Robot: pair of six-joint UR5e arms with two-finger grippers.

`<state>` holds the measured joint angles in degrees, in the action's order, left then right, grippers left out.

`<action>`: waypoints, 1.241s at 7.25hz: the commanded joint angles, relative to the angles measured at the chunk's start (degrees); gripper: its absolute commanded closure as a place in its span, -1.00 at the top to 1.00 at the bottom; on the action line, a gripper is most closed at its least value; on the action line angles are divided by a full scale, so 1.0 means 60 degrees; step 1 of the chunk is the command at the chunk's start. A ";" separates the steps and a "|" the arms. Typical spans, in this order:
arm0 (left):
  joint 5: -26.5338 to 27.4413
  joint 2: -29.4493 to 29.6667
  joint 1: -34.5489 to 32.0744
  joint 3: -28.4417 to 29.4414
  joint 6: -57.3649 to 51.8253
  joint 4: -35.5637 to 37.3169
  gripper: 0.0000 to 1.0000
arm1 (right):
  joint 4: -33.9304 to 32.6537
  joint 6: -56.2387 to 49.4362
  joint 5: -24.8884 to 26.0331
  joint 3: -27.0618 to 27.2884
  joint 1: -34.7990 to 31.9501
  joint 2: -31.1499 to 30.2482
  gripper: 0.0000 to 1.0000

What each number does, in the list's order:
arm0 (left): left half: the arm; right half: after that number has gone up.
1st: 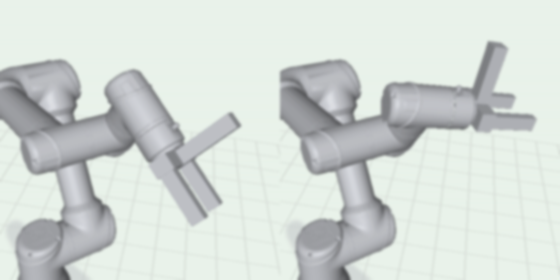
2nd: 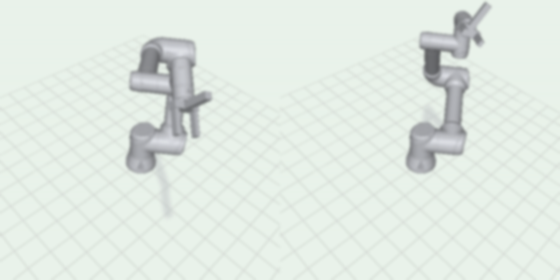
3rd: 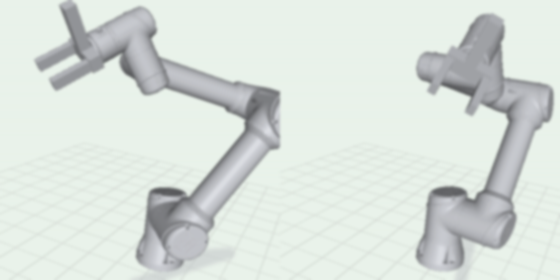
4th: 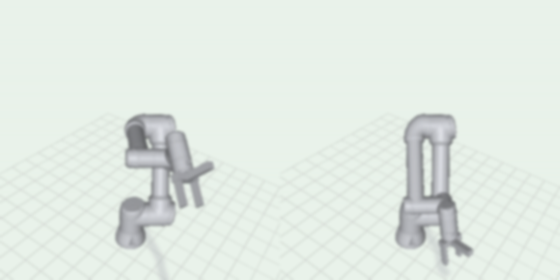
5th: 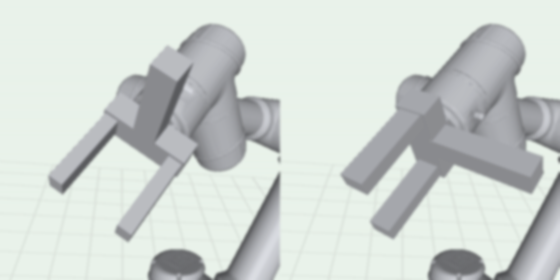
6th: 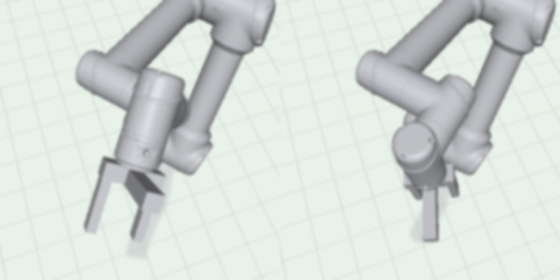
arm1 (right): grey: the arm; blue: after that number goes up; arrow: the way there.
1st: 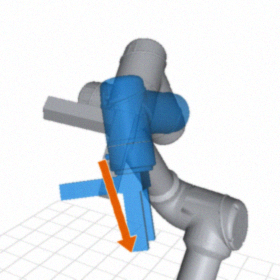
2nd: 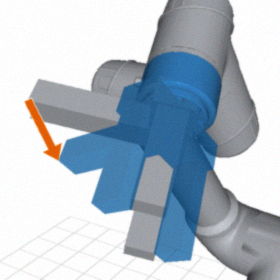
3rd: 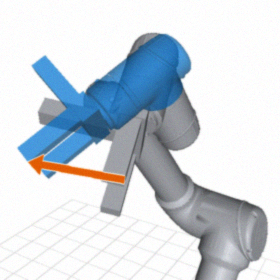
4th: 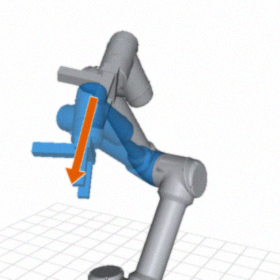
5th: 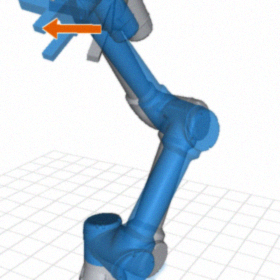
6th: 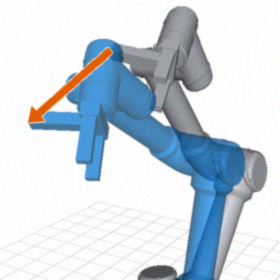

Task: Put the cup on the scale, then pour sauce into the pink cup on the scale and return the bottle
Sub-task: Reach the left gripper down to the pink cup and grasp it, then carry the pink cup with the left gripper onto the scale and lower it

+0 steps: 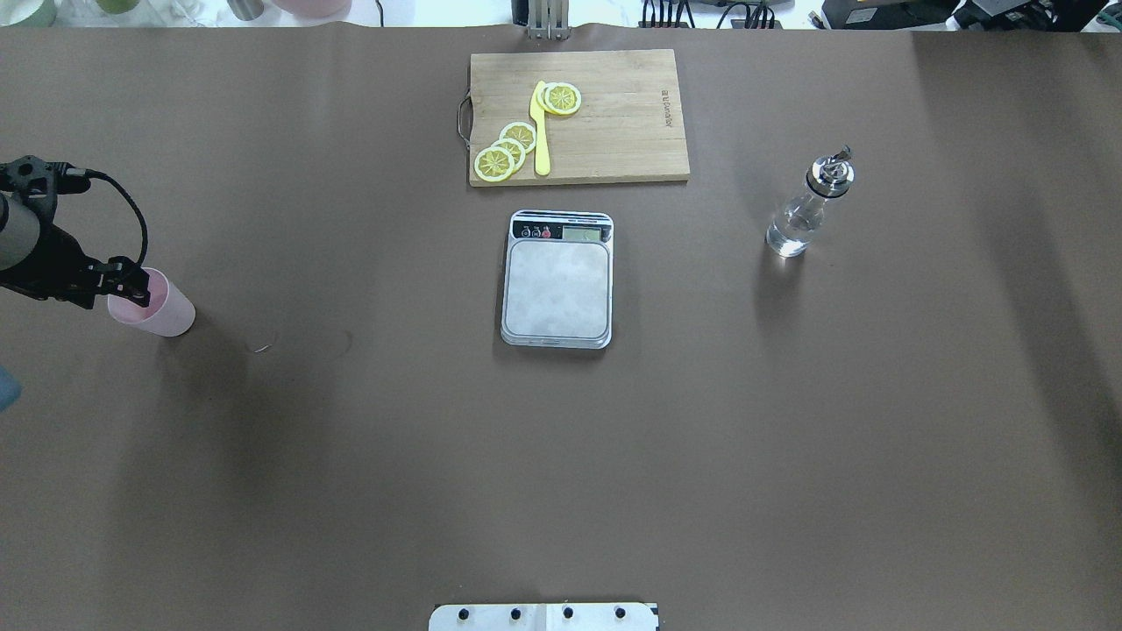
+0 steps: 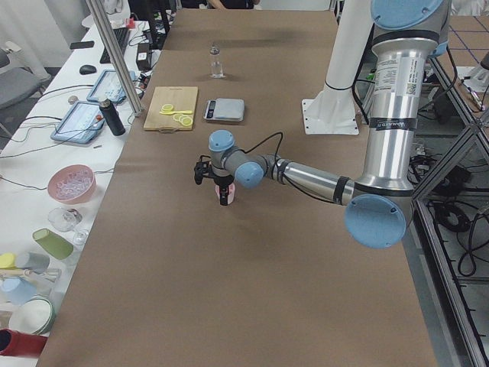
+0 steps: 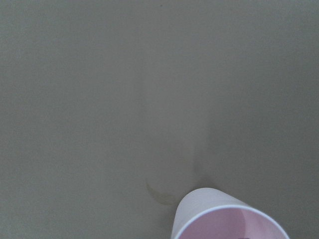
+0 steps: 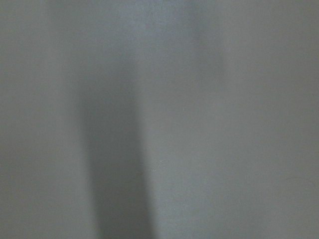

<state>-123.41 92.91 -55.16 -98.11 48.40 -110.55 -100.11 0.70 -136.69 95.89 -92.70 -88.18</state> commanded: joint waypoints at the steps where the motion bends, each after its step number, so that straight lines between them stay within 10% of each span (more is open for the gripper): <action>1: -0.0028 0.0071 0.0008 0.0062 0.0193 0.0056 -1.00 | 0.0000 0.0015 -0.0025 0.0000 0.0039 0.0004 1.00; 4: -0.0566 0.0580 -0.0297 0.0004 0.0969 0.0405 -1.00 | 0.0000 0.0029 -0.0098 0.0306 0.0039 0.0106 1.00; 7: -0.1054 0.3502 -0.0696 -0.0712 0.2497 0.3899 -1.00 | 0.0014 0.0015 -0.0476 0.1344 0.0039 0.0385 1.00; 9: -0.0531 0.4709 0.0689 -0.0845 0.5031 0.3968 -1.00 | 0.0015 0.0014 -0.0948 0.1450 0.0054 0.0865 1.00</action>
<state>-128.73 116.32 -55.56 -102.56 70.01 -87.95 -100.00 0.72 -141.20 103.90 -92.47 -84.74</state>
